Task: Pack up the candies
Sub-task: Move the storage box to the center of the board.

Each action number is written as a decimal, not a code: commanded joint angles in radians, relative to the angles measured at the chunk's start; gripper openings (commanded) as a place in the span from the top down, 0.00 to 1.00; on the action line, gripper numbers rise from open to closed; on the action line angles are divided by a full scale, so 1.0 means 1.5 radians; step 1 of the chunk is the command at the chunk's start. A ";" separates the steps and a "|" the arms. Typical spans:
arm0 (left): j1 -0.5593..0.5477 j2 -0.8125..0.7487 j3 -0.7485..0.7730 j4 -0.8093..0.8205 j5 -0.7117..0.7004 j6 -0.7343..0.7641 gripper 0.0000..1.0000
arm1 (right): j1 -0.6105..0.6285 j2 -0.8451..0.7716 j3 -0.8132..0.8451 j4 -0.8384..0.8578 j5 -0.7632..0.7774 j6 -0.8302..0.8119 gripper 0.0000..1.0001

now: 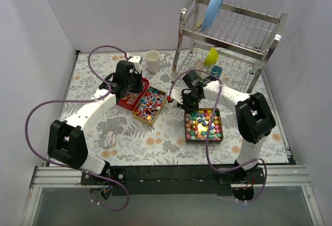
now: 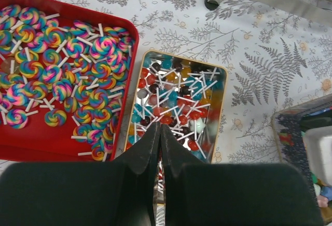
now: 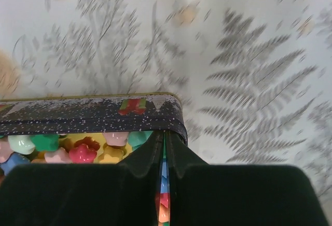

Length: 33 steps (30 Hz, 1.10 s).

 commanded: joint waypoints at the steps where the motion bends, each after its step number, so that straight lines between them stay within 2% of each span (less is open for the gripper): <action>1: 0.016 -0.030 0.004 0.002 -0.028 0.003 1.00 | 0.027 0.079 0.109 0.071 0.001 0.051 0.89; 9: 0.043 -0.030 -0.005 -0.002 -0.018 -0.004 1.00 | 0.057 0.175 0.279 0.108 0.010 0.126 0.89; 14: 0.046 -0.029 -0.004 -0.002 0.004 -0.003 1.00 | 0.066 0.199 0.310 0.122 0.030 0.139 0.90; 17: 0.051 -0.032 0.017 -0.015 -0.006 0.016 0.98 | 0.065 0.166 0.301 0.112 0.036 0.147 0.90; 18: 0.057 -0.032 0.031 -0.036 -0.027 0.028 0.90 | 0.065 0.152 0.296 0.104 0.036 0.151 0.90; 19: 0.062 -0.034 0.045 -0.053 -0.054 0.052 0.62 | 0.065 0.114 0.285 0.099 0.030 0.153 0.90; 20: 0.070 -0.037 0.078 -0.071 -0.067 0.070 0.48 | 0.065 0.093 0.278 0.096 0.025 0.157 0.89; 21: 0.089 -0.045 0.092 -0.115 -0.074 0.088 0.37 | 0.065 0.071 0.272 0.091 0.020 0.168 0.86; 22: 0.102 -0.050 0.108 -0.145 -0.063 0.111 0.31 | 0.065 0.027 0.263 0.086 0.010 0.176 0.70; 23: 0.115 -0.052 0.141 -0.212 -0.051 0.169 0.29 | 0.065 0.006 0.245 0.083 0.009 0.185 0.59; 25: 0.169 -0.062 0.162 -0.268 -0.029 0.220 0.28 | 0.065 -0.048 0.222 0.079 0.018 0.208 0.36; 28: 0.263 -0.061 0.198 -0.366 -0.016 0.288 0.21 | 0.065 -0.084 0.202 0.048 0.034 0.217 0.26; 29: 0.272 -0.054 0.207 -0.393 -0.031 0.299 0.20 | 0.065 -0.087 0.201 0.026 0.041 0.218 0.25; 30: 0.321 -0.048 0.221 -0.444 -0.041 0.316 0.20 | 0.064 -0.089 0.204 0.011 0.049 0.221 0.24; 33: 0.391 -0.026 0.228 -0.534 -0.046 0.326 0.28 | 0.059 -0.080 0.229 -0.032 0.063 0.234 0.24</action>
